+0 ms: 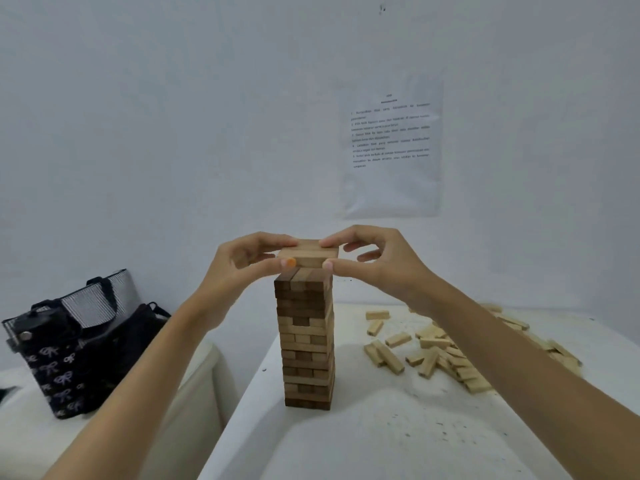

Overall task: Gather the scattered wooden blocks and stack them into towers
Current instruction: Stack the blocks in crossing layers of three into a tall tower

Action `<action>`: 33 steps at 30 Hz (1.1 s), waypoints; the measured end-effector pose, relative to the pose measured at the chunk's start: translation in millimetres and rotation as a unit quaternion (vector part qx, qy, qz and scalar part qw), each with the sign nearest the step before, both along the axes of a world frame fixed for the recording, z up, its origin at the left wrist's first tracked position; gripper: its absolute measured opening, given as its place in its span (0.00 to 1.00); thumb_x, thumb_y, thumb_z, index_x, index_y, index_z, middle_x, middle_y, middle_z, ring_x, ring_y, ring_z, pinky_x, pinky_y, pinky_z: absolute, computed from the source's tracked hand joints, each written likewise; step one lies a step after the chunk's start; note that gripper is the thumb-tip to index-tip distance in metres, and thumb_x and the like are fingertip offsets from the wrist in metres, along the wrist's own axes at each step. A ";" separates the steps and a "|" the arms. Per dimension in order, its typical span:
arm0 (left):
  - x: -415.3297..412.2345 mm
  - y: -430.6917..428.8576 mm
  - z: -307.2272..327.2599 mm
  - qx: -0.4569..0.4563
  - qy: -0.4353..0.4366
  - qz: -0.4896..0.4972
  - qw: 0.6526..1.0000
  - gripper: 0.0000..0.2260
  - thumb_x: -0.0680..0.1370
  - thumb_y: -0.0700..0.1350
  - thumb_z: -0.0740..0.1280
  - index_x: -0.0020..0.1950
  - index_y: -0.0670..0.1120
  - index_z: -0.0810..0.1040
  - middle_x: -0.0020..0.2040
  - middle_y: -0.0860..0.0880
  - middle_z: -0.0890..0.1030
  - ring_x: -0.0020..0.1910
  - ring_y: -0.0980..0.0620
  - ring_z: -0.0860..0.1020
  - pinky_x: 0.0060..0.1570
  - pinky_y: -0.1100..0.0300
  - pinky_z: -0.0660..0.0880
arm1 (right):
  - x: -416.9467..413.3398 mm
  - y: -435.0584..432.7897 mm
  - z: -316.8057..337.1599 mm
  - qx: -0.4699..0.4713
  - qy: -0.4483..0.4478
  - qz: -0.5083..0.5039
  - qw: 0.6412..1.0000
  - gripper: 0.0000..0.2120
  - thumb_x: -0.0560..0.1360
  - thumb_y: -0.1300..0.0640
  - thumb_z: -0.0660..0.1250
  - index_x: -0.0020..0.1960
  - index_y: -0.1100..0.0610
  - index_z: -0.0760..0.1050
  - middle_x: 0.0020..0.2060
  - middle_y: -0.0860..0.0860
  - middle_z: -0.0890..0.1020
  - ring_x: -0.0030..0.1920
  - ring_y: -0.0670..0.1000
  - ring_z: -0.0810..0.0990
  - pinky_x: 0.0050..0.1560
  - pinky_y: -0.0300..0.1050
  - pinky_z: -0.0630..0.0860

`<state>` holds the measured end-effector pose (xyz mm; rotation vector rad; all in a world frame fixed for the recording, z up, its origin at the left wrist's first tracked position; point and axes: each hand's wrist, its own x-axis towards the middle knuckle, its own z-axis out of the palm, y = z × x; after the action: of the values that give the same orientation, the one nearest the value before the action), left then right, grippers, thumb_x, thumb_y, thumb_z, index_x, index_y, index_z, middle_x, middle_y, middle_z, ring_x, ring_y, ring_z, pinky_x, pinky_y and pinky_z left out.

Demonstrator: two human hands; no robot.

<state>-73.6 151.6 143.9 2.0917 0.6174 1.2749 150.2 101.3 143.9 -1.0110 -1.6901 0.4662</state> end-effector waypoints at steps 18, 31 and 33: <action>-4.6 42.4 -26.3 -0.087 -0.003 -0.047 0.995 0.28 0.65 0.51 0.73 0.64 0.47 0.75 0.60 0.47 0.81 0.60 0.51 0.78 0.53 0.65 0.74 | -14.5 30.2 -23.3 -0.061 0.011 -0.033 0.998 0.15 0.69 0.54 0.77 0.54 0.44 0.79 0.54 0.39 0.79 0.57 0.43 0.74 0.51 0.38 0.70; 1.6 38.9 -31.1 -0.192 -0.087 0.001 0.978 0.32 0.67 0.67 0.65 0.68 0.56 0.71 0.64 0.56 0.78 0.66 0.59 0.72 0.62 0.60 0.67 | -22.5 11.7 -26.9 -0.134 0.111 -0.012 0.985 0.34 0.67 0.41 0.66 0.72 0.43 0.63 0.66 0.47 0.68 0.67 0.47 0.67 0.57 0.40 0.64; 6.1 27.0 -32.4 -0.215 -0.131 0.017 0.968 0.29 0.75 0.65 0.57 0.71 0.51 0.69 0.68 0.52 0.75 0.66 0.56 0.72 0.67 0.57 0.65 | -29.5 8.3 -28.5 -0.152 0.166 -0.026 0.974 0.28 0.77 0.43 0.61 0.75 0.45 0.60 0.71 0.48 0.65 0.71 0.49 0.64 0.61 0.42 0.59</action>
<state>-67.4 178.6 111.4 1.5379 0.7363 1.2744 120.7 109.7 115.4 -1.1230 -1.3142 0.8308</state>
